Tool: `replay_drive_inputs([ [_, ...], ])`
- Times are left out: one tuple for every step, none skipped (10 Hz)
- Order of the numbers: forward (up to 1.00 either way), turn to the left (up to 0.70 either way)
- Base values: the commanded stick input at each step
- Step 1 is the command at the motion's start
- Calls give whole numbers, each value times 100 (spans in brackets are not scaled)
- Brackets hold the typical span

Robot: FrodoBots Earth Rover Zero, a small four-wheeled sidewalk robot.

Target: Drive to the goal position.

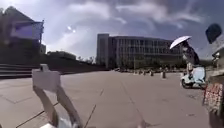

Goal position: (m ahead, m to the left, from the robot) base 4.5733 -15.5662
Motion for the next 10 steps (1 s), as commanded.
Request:
replay_drive_inputs([
  [70, -8],
  [70, -8],
  [70, -8],
  [70, -8],
  [70, -8],
  [70, -8],
  [70, -8],
  [70, -8],
  [70, -8],
  [1, -69],
])
